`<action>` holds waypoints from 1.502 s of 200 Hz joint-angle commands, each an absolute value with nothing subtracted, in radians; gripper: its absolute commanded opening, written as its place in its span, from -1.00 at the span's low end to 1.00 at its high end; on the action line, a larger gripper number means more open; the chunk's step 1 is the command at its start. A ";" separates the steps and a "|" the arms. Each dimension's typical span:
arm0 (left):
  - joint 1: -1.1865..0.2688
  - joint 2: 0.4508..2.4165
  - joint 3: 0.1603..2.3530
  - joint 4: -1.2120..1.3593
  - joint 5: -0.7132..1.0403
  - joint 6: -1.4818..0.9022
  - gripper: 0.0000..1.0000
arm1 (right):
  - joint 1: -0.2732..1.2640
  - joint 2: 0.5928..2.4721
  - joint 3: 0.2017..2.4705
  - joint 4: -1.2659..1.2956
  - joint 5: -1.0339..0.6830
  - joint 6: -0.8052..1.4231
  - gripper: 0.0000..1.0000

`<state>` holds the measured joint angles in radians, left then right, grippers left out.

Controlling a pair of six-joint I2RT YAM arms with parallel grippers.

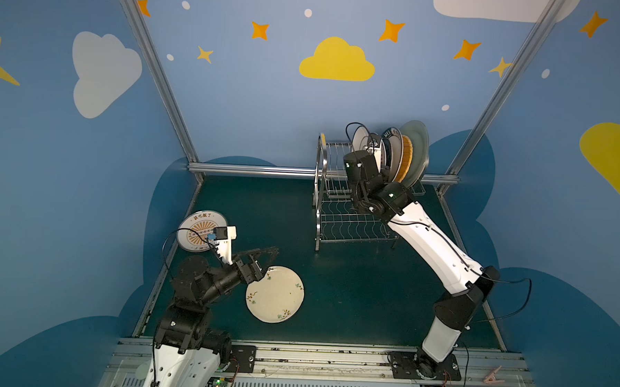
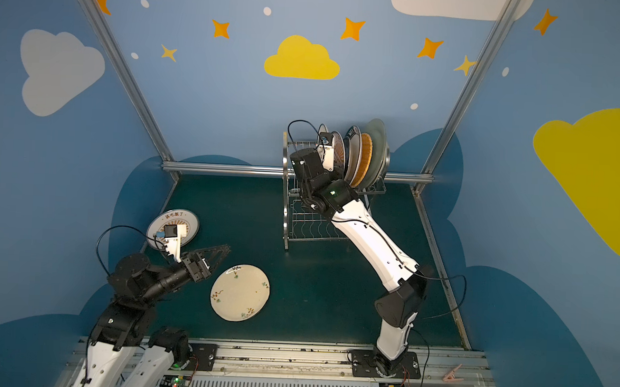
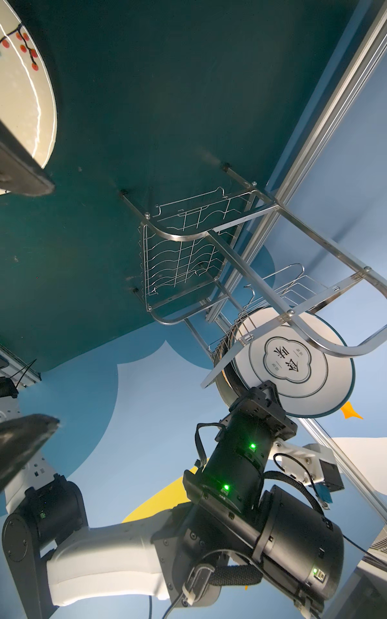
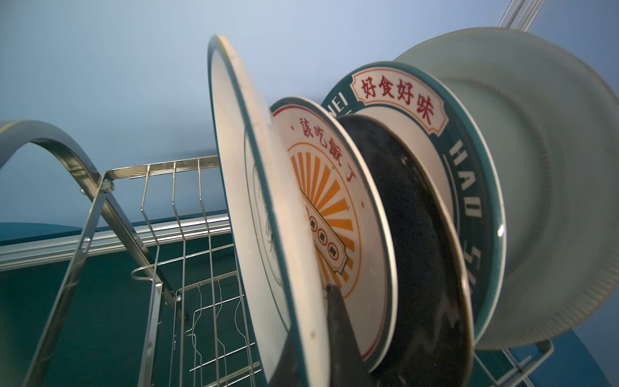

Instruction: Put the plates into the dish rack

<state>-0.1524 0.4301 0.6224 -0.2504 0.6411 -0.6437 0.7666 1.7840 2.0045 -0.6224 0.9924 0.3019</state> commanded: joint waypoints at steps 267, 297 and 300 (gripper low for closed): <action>-0.148 0.446 0.615 -0.277 0.563 -0.672 1.00 | 0.759 1.611 1.938 -0.651 0.649 0.275 0.24; -0.152 0.431 0.598 -0.410 0.434 -0.721 1.00 | 0.762 1.524 1.879 -0.617 0.568 0.266 0.58; -0.152 0.428 0.596 -0.427 0.425 -0.726 1.00 | 0.762 1.509 1.862 -0.610 0.556 0.263 0.61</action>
<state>-0.1490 0.4416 0.6209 -0.3069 0.5369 -0.6811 0.7559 1.6047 1.9106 -0.6514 0.6430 0.2726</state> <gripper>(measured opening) 0.998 0.757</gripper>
